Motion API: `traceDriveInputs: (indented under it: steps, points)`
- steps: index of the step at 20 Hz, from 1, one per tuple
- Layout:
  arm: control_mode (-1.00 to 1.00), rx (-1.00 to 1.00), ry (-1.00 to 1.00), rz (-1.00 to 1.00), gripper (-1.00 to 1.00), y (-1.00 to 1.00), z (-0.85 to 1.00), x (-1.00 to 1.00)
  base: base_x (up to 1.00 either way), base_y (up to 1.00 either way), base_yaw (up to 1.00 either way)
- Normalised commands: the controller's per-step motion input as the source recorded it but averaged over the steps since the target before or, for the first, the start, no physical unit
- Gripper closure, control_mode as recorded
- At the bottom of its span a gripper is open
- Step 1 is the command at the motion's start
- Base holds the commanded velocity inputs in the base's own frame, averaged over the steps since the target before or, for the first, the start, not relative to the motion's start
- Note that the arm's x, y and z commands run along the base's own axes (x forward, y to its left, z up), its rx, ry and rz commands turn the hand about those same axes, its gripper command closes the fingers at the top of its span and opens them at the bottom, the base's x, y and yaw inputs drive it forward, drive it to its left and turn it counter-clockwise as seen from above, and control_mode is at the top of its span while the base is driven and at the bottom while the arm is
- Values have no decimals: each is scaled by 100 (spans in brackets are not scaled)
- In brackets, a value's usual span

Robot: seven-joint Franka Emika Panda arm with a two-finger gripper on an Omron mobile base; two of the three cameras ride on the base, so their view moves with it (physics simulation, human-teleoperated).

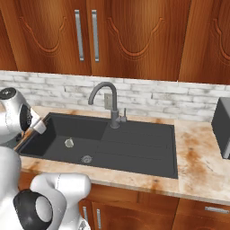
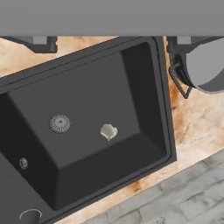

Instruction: Dump the garlic from the pot into the sink. Then turn on the water and wash the garlic. Then turn off the water and put the garlic back in the pot.

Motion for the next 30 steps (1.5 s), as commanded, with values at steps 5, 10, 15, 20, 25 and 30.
traceDriveInputs:
  steps: [5,10,15,20,25,30]
  points:
    - [-100,19,0,-2,-100,-70,17,-39,0,0,0]
    - [-100,12,-1,-21,-100,-58,0,-28,0,0,0]
    - [-100,13,-4,-12,-100,-81,0,-15,0,0,0]
    - [-100,19,-11,-5,-100,-82,20,-23,0,0,0]
    - [-100,22,-19,-4,-100,-87,21,-37,0,0,0]
    - [-100,20,-2,-10,-100,-59,11,-23,0,0,0]
